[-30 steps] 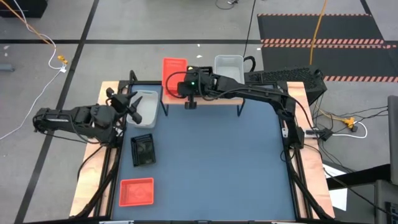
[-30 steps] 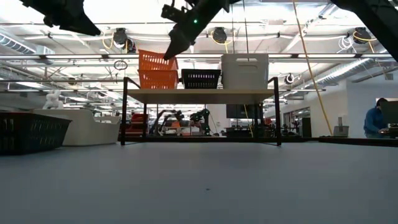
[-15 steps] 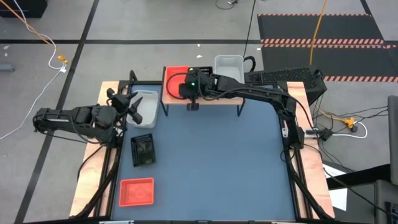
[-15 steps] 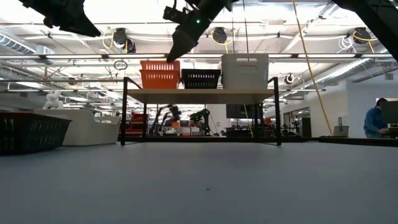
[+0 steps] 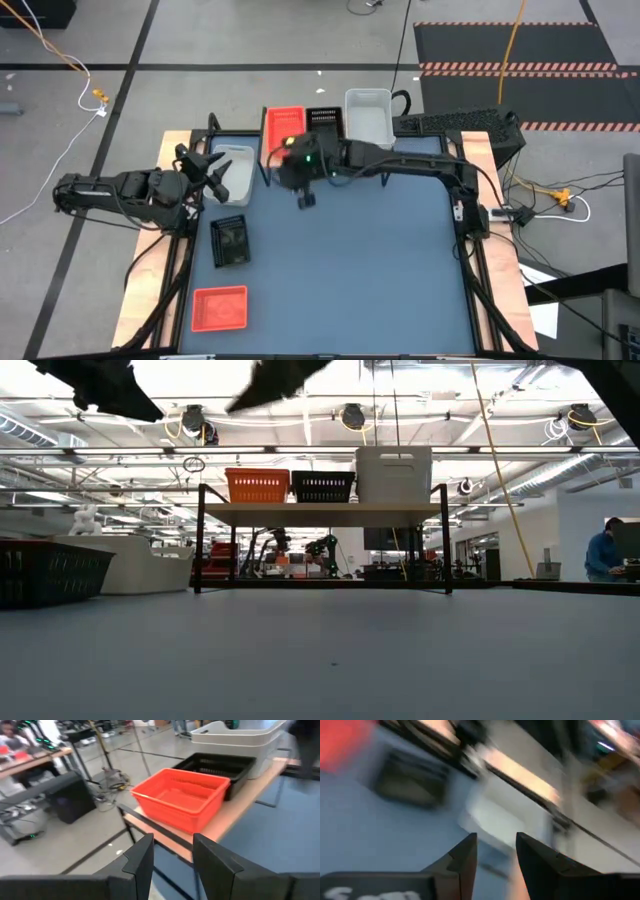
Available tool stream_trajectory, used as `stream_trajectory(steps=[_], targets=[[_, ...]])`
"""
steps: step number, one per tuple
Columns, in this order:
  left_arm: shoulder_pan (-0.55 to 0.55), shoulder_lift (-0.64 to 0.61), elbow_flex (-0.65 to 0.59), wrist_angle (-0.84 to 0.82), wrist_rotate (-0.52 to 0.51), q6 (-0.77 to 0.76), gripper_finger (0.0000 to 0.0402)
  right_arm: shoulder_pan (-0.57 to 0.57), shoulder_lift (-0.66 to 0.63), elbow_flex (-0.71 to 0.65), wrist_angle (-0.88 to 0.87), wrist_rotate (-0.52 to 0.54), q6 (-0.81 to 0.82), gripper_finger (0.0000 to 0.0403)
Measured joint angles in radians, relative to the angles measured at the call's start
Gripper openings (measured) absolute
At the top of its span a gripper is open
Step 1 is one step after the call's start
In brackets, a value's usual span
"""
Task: Stack baskets on shelf by color
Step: Stack the black bin on top of the other black bin on the shelf
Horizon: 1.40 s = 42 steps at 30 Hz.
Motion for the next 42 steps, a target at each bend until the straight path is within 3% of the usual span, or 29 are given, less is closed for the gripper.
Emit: stream_trajectory(steps=[2,7,11,14,17,25,34,42], targets=[[0.000,0.000,0.000,-0.001,0.016,-0.010,0.0140,0.038,0.006,-0.030,0.085,-0.070,0.055,0.0134],[0.000,0.000,0.000,-0.005,0.043,-0.024,0.0140,0.130,0.030,-0.228,0.489,-0.065,0.172,0.0134],[0.000,0.000,0.000,-0.008,0.097,-0.051,0.0140,0.192,0.093,-0.343,0.710,-0.046,0.224,0.0134],[-0.003,0.000,0.000,-0.011,0.119,-0.057,0.0140,0.232,0.163,-0.350,0.806,0.043,0.230,0.0134],[-0.004,0.000,0.000,-0.013,0.123,-0.066,0.0140,0.260,0.255,-0.274,0.903,0.110,0.198,0.0135],[-0.008,0.000,0.000,-0.028,0.129,-0.111,0.0140,0.260,0.527,0.126,0.676,0.088,0.212,0.0142],[-0.010,0.000,0.000,-0.057,0.130,-0.100,0.0140,0.283,0.545,0.146,0.558,0.034,0.319,0.0175],[-0.010,0.000,0.000,-0.055,0.129,-0.110,0.0140,0.261,0.559,0.146,0.523,0.009,0.365,0.0165]])
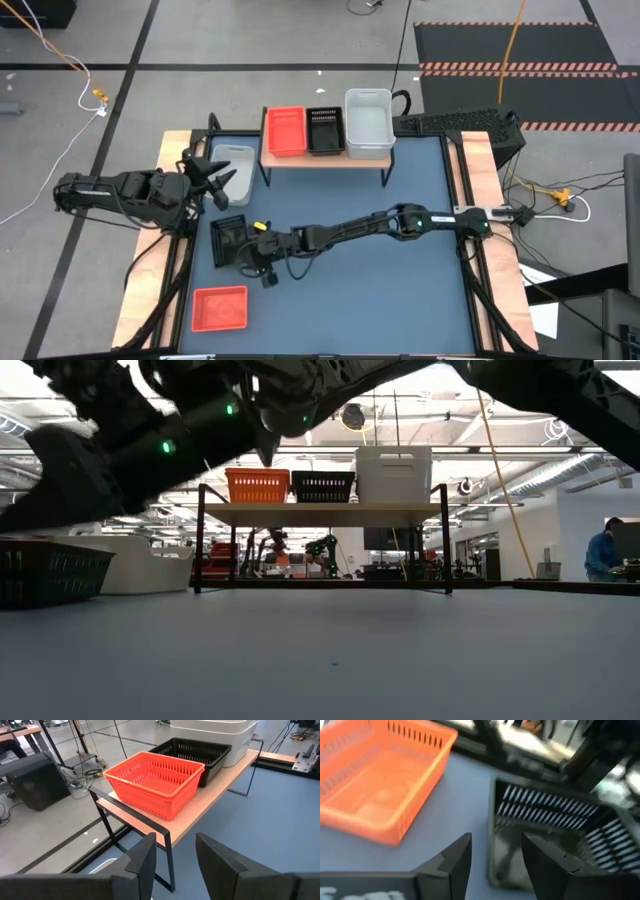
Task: Stack baskets on shelf by color
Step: Stack the black bin on top of the other black bin on the shelf
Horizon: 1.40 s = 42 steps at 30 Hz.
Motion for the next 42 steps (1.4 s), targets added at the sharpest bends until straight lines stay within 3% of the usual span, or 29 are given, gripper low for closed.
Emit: stream_trajectory(steps=[9,16,19,27,29,36,39,42], targets=[[0.000,0.000,0.000,0.000,-0.002,-0.008,0.0140,-0.001,0.000,-0.057,0.001,-0.026,0.030,0.0139],[0.000,0.000,0.000,-0.001,-0.002,-0.009,0.0140,-0.013,-0.005,-0.062,-0.032,-0.027,0.065,0.0050],[0.000,0.000,0.000,-0.002,-0.002,-0.008,0.0140,-0.013,-0.036,-0.062,-0.144,-0.052,0.060,0.0011],[-0.002,0.000,0.000,-0.003,-0.001,0.016,0.0140,0.027,-0.310,-0.063,-0.641,-0.071,-0.037,0.0005],[-0.003,-0.001,0.000,-0.003,-0.001,0.016,0.0140,0.035,-0.402,-0.062,-0.747,-0.021,-0.077,0.0005],[-0.003,-0.001,0.000,-0.002,0.000,-0.007,0.0140,-0.003,-0.679,-0.062,-0.903,0.351,-0.199,0.0003],[-0.003,-0.001,0.000,-0.001,0.000,-0.016,0.0140,-0.061,-0.754,-0.060,-0.927,0.422,-0.227,0.0003],[-0.003,-0.001,0.000,-0.001,0.000,-0.033,0.0140,-0.144,-0.787,-0.060,-0.949,0.423,-0.250,0.0003]])
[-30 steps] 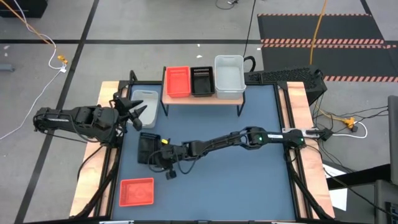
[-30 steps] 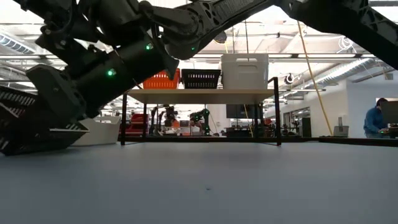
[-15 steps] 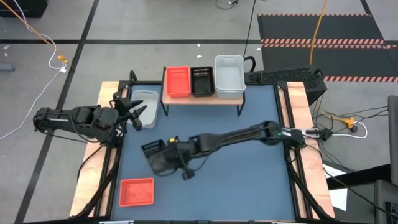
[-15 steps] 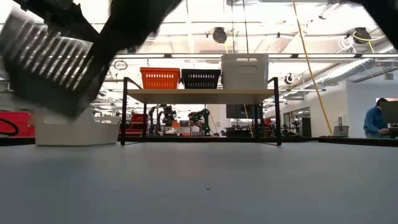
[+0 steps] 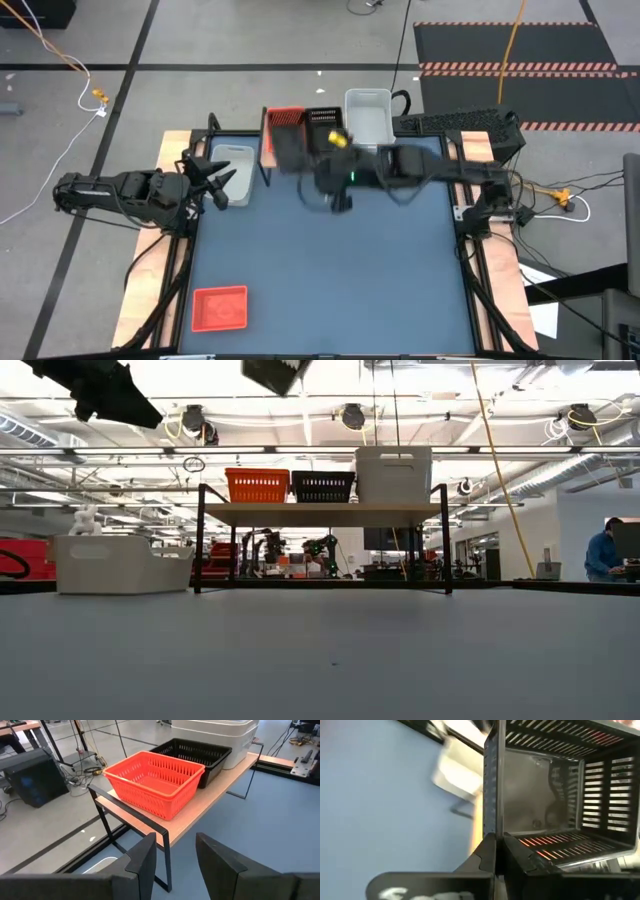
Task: Stack baskets on shelf by color
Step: Stack the black bin on top of the other black bin on the shelf
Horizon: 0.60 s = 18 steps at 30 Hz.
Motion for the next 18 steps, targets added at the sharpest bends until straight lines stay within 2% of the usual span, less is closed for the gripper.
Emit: stream_trajectory(steps=[7,18], targets=[[0.000,0.007,0.000,0.000,0.000,0.000,0.0140,-0.148,0.007,-0.002,-0.071,0.001,-0.054,0.0002],[0.000,0.006,0.000,-0.001,0.000,0.036,0.0140,-0.232,0.036,-0.006,-0.199,-0.006,-0.086,0.0005]])
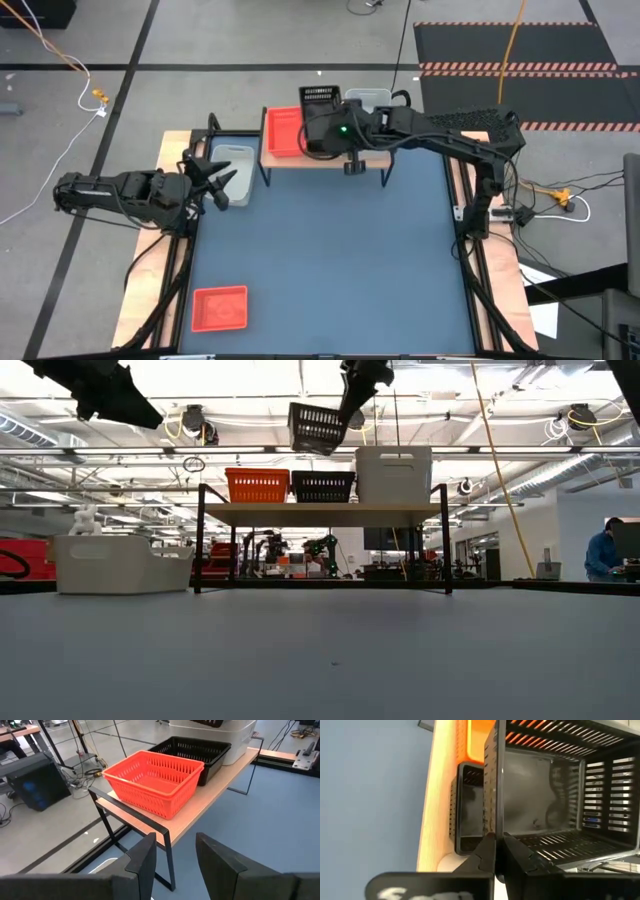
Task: Stack baskets on shelf by color
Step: Stack the black bin on top of the other black bin on the shelf
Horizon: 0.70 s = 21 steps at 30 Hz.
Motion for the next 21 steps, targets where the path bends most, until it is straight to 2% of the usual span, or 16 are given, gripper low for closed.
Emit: stream_trajectory(steps=[6,13,21], targets=[[0.000,0.000,0.000,0.003,0.000,0.004,0.0140,-0.029,-0.004,-0.086,0.027,-0.049,-0.032,0.0006],[0.000,0.000,0.000,0.003,0.005,-0.009,0.0140,-0.048,-0.002,-0.237,0.136,-0.043,-0.063,0.0008],[0.000,0.000,0.000,0.003,0.006,0.010,0.0140,-0.052,-0.009,-0.256,0.195,-0.022,-0.101,0.0040]])
